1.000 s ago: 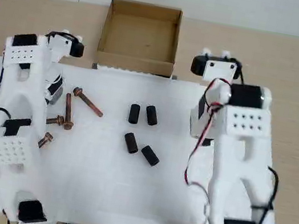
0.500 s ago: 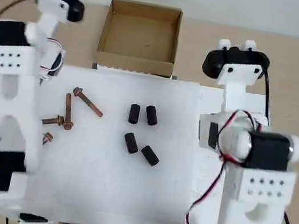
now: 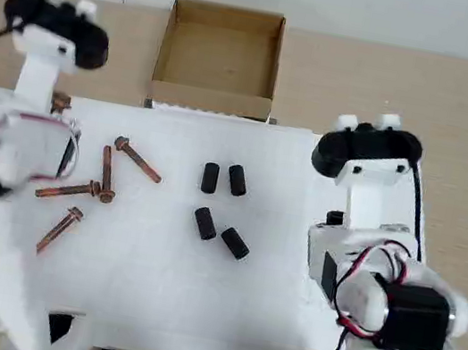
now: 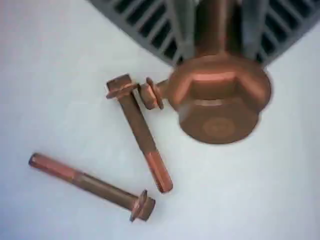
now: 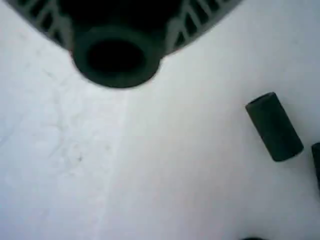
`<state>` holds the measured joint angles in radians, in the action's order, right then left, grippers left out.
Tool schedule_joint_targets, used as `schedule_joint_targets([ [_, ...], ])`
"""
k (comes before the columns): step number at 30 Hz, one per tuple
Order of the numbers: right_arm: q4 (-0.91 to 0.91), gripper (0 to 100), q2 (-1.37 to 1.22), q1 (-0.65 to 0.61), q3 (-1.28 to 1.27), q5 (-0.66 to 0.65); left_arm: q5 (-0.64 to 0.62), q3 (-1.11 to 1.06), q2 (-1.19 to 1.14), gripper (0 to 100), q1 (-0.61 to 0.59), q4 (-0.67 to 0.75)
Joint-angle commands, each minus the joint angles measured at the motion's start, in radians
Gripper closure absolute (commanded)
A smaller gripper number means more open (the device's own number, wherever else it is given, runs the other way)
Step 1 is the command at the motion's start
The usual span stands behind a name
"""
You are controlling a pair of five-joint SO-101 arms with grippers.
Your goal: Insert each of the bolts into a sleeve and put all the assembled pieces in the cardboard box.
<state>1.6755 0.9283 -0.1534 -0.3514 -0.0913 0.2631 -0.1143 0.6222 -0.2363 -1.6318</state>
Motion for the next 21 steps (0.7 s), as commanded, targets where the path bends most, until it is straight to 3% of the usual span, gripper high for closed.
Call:
schedule_joint_targets([
  [1,-0.093,99.5,0.056,0.004,-0.072,0.0,-0.104,-0.208,0.172,100,0.006,0.169],
  [8,-0.317,99.5,0.2,0.002,-0.308,0.0,-0.296,-0.55,0.436,100,0.008,0.477],
  [14,-0.487,99.5,0.309,-0.002,-0.508,0.0,-0.436,-0.736,0.614,100,0.114,0.562],
  [21,-0.702,99.5,0.453,-0.18,-0.735,0.032,-0.677,-0.935,0.775,100,0.259,0.738],
])
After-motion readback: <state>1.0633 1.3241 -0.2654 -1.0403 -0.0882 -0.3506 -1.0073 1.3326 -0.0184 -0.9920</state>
